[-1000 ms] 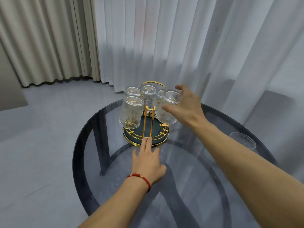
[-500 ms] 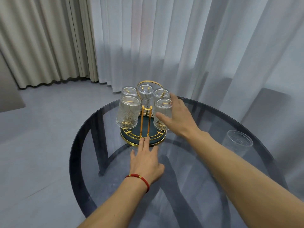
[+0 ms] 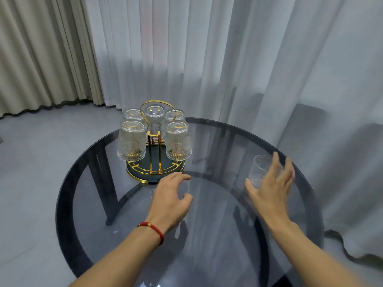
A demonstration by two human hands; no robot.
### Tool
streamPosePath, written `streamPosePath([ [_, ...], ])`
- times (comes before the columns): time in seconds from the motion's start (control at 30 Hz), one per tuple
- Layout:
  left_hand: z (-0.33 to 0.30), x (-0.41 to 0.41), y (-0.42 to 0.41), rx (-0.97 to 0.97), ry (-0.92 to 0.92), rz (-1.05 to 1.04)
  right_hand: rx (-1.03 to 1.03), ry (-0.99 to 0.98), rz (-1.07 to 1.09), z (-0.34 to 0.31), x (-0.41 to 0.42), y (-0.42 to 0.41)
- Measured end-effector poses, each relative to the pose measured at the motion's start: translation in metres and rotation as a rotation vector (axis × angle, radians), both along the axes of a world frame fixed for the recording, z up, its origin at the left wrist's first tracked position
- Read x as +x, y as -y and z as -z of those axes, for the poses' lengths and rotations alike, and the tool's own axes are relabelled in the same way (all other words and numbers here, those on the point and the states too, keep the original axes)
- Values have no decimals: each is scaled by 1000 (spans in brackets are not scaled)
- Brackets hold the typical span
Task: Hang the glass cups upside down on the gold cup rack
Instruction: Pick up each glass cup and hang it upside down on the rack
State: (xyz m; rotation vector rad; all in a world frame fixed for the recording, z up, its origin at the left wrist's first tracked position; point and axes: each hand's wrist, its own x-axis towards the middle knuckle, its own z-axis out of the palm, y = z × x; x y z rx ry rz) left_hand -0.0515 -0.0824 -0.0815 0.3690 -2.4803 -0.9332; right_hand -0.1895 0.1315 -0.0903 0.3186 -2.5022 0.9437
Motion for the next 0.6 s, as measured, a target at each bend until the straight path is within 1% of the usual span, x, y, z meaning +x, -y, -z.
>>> streamPosePath([
  [0.07, -1, -1, 0, 7, -8, -22, -240, 174, -9, 6, -6, -5],
  [0.1, -1, -2, 0, 11, -4, -30, -316, 250, -1, 9, -10, -7],
  [0.17, 0, -3, -3, 22, -2, -42, -383, 351, 24, 16, -18, -12],
  [0.2, 1, -4, -4, 26, -4, -44, -394, 366, 25, 18, -21, -14],
  [0.3, 2, -5, -9, 27, -23, -32, -398, 341, 30, 21, -27, -17],
  [0.4, 2, -5, -13, 42, 5, -15, -339, 251, -11, 19, -26, -18],
  [0.5, 2, -6, -16, 101, 10, -6, -262, 174, -183, 8, -17, -14],
  [0.53, 0, -5, -17, 152, 2, 5, -240, 154, -266, 4, -10, -10],
  [0.57, -3, -5, -18, 242, -1, 28, -218, 130, -363, 0, -4, -5],
  [0.6, -6, -5, -19, 377, -4, 74, -191, 106, -471, -3, 4, 1],
])
